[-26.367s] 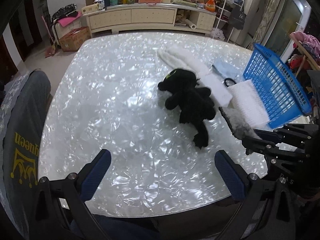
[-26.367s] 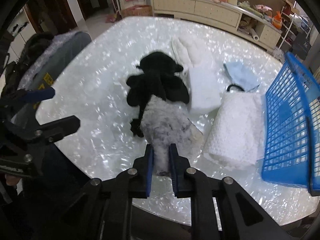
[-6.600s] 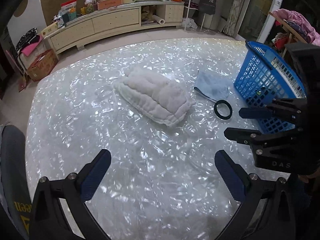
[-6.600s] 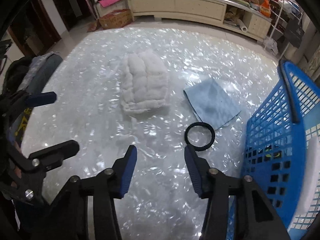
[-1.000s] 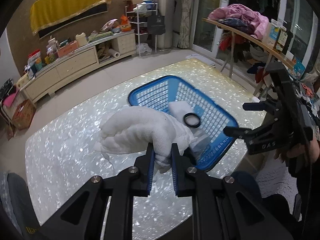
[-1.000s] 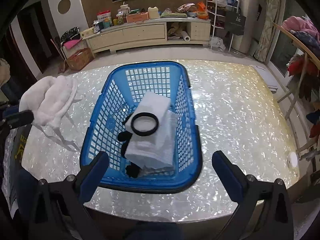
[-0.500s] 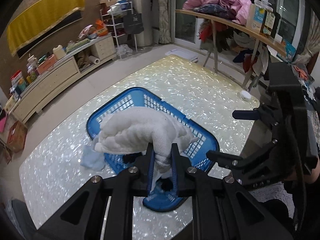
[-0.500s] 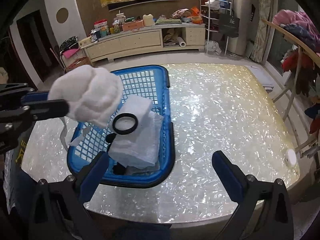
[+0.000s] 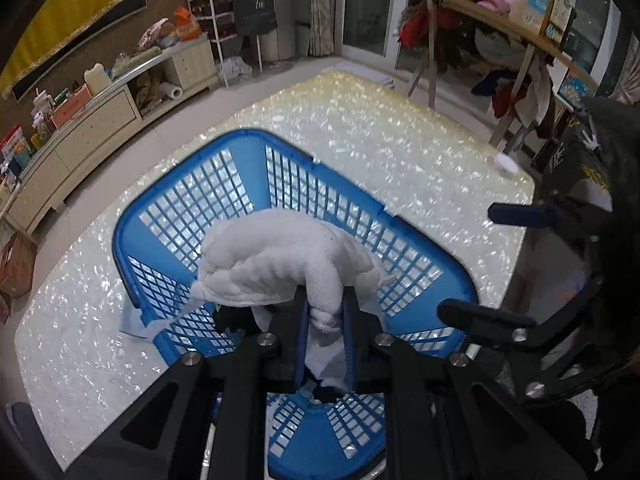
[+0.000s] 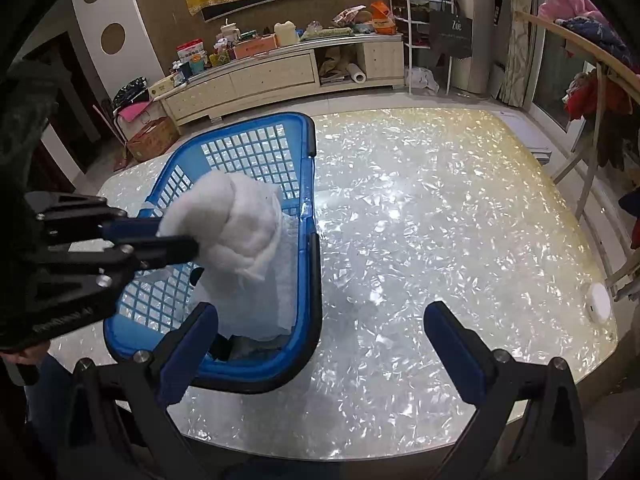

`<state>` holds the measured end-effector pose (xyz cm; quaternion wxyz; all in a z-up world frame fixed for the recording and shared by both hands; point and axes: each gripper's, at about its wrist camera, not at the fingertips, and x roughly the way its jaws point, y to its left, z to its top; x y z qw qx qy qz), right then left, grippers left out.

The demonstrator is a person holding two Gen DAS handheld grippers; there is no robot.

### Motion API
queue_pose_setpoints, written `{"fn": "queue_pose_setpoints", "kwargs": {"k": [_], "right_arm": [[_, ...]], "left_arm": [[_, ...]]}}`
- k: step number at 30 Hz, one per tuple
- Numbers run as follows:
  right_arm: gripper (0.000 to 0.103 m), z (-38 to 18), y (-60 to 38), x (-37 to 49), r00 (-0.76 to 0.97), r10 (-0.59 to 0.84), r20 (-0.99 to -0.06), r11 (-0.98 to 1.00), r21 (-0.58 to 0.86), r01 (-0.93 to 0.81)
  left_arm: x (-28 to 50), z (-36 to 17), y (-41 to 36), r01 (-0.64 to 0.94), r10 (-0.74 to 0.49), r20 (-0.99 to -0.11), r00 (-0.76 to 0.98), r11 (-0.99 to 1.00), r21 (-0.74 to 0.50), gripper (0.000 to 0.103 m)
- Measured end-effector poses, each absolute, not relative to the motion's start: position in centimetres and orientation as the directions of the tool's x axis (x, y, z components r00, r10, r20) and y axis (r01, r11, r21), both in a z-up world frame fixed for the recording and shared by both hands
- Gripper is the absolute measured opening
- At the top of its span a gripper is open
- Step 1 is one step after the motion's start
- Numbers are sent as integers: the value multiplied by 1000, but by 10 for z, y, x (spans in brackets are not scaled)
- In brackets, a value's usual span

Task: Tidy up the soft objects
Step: 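Carry the white glove over the basket and release it with the left gripper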

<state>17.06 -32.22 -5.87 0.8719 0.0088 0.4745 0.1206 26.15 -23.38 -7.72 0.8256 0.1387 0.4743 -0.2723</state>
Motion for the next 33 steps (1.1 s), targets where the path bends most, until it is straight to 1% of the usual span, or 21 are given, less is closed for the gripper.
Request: {"fn": "queue_pose_setpoints", "kwargs": {"k": [9,19,22,23,24,25,26,28,30,33], "right_arm": [[103,-68,-324,169,496,236,-836,968,157,-196],[103,-68,-322,169,490,239,-838,968,163,-193],[103,-66,-321,168,494,238,-836,968,161,-194],[103,-65,-321,168,495,237,-836,968,160,-193],[103,-64,-321,167,496,236,-835,968,159,-193],[103,-63,-321,166,498,235,-835,969,158,-192],[103,-62,-322,165,499,234,-835,969,157,-191],[103,-60,-322,162,498,229,-837,970,154,-186],[103,-56,-322,159,500,221,-837,972,146,-185],[103,-48,-318,154,509,214,-834,973,133,-190]], "left_arm": [[272,-113,-232,567,-256,-907,335,823,-23,14],[271,-122,-236,559,-250,-914,319,829,-32,14],[270,-121,-235,559,-250,-914,320,829,-31,16],[269,-120,-233,556,-247,-913,325,831,-27,21],[268,-120,-232,552,-242,-913,328,834,-23,29],[268,-119,-230,547,-242,-913,330,836,-24,33],[268,-117,-228,542,-248,-911,331,840,-32,36],[265,-115,-226,541,-260,-908,328,840,-46,36],[262,-109,-222,537,-255,-903,345,843,-33,46],[255,-98,-214,533,-279,-892,357,844,-50,51]]}}
